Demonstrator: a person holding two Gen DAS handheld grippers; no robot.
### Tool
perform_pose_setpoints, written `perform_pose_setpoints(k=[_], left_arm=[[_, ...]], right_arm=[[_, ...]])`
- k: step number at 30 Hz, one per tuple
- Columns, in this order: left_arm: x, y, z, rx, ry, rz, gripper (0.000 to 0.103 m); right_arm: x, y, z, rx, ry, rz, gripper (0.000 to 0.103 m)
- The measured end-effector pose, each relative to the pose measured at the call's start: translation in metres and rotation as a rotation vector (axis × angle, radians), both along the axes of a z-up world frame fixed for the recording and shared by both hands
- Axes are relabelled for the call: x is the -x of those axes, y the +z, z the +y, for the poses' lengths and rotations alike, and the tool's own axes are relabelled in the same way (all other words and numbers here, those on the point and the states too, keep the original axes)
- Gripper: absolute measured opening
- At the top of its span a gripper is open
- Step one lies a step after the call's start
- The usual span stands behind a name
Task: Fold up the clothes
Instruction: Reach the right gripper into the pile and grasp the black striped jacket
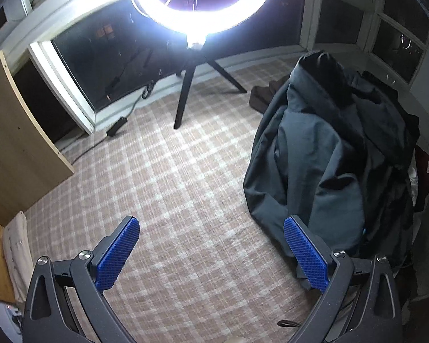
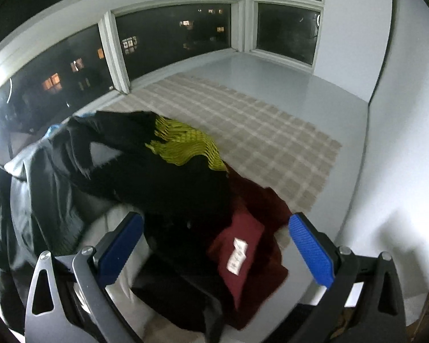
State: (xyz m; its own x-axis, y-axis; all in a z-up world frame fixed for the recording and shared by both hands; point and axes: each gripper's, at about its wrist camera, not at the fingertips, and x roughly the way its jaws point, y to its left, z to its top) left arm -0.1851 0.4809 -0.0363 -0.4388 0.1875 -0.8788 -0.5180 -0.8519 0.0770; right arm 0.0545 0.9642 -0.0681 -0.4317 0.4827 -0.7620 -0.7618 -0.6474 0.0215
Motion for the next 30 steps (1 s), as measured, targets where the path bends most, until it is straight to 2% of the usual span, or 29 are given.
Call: perform_pose_setpoints(k=[5, 11, 18, 22, 26, 28, 29, 30], left_arm=[[-0.005, -0.006, 0.012, 0.013, -0.042, -0.012, 0.102], [-0.010, -0.002, 0.014, 0.010, -0.069, 0.000, 0.102], [-0.012, -0.007, 0.006, 0.007, -0.059, -0.022, 0.102], [-0.014, -0.006, -0.002, 0.002, -0.049, -0.013, 0.102], [-0.014, -0.013, -0.005, -0.005, -0.042, -0.041, 0.102], [-0.016, -0.016, -0.004, -0.005, -0.050, -0.050, 0.102], [-0.017, -0.016, -0.003, -0.006, -0.056, -0.049, 0.102], [-0.018, -0.015, -0.002, -0.004, -0.062, -0.044, 0.102]], right_arm=[[-0.009, -0.021, -0.029, 0.148, 0.101, 0.064, 0.103], [0.010, -0.048, -0.068, 0.259, 0.218, 0.079, 0.102], [0.031, -0.087, -0.063, 0.375, 0.196, 0.043, 0.101], [0.021, -0.076, -0.063, 0.341, 0.183, 0.070, 0.101], [0.013, -0.069, -0.065, 0.310, 0.182, 0.058, 0.091], [0.006, -0.069, -0.063, 0.310, 0.164, 0.062, 0.079], [0.002, -0.067, -0.062, 0.298, 0.144, 0.065, 0.070], [-0.004, -0.066, -0.059, 0.281, 0.117, 0.064, 0.068]])
